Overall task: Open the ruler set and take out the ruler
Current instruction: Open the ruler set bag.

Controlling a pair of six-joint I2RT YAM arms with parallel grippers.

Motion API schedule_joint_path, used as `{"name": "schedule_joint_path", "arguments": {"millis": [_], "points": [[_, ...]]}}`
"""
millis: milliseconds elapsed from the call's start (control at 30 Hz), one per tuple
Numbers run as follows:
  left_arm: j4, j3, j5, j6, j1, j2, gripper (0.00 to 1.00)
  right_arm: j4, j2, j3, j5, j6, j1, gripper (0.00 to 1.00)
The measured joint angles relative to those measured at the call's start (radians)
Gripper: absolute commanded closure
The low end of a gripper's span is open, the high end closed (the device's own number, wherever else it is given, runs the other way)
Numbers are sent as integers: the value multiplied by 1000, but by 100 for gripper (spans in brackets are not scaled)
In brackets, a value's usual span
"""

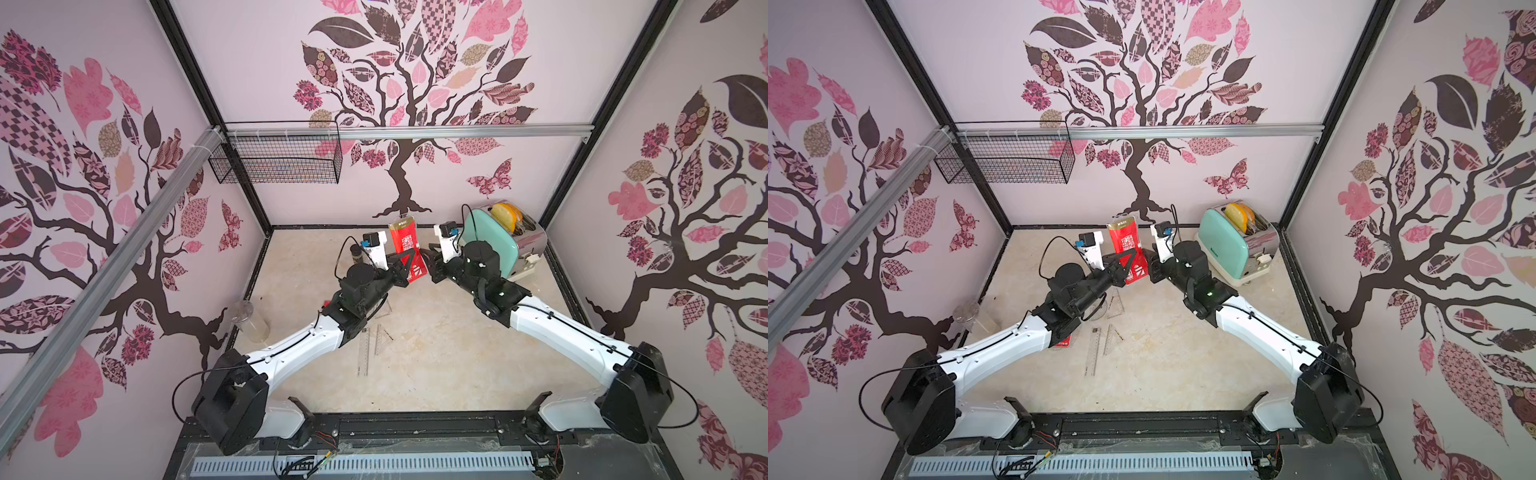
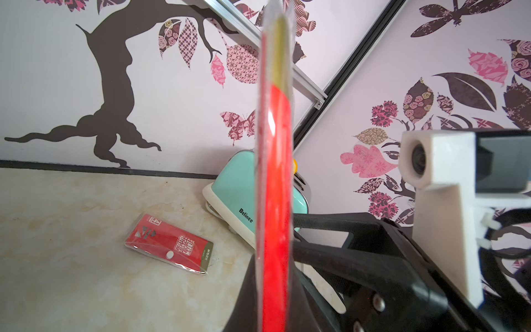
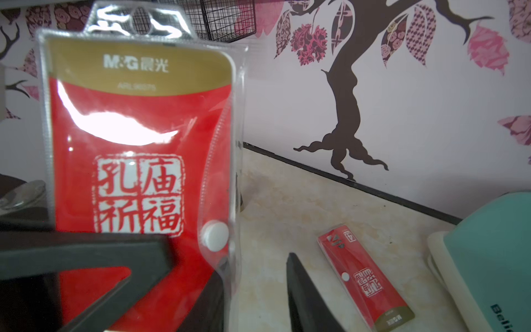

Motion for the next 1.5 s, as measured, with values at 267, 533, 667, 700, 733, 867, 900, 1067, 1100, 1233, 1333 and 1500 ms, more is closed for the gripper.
{"name": "schedule_joint_path", "arguments": {"millis": [267, 533, 667, 700, 733, 867, 900, 1067, 1100, 1233, 1333, 1500], "points": [[-58, 55, 13, 3, 0, 26, 100, 34, 0, 0, 50, -82, 31, 72], [-134, 83, 47, 6, -4, 54, 100, 77, 0, 0, 87, -169, 62, 78], [-146, 83, 49, 6, -6, 54, 100, 54, 4, 9, 115, -194, 68, 75], [-148, 83, 47, 7, -6, 54, 100, 47, 8, 17, 122, -196, 68, 73], [-150, 82, 44, 8, -6, 54, 100, 34, 11, 25, 127, -199, 69, 69], [-156, 79, 32, 16, -7, 53, 100, 0, 9, 30, 133, -193, 68, 61], [-158, 78, 30, 18, -8, 53, 100, -11, 7, 30, 132, -190, 68, 61], [-163, 77, 18, 19, -9, 53, 100, -69, -6, 30, 138, -183, 68, 59], [-162, 77, 17, 19, -9, 51, 100, -84, -7, 30, 142, -183, 68, 59], [-158, 77, 8, 19, -9, 43, 100, -135, -6, 30, 151, -184, 68, 59], [-157, 77, 5, 19, -8, 42, 100, -152, -6, 32, 158, -184, 68, 59], [-156, 77, 8, 18, -9, 42, 100, -140, -2, 32, 167, -184, 68, 65]]}}
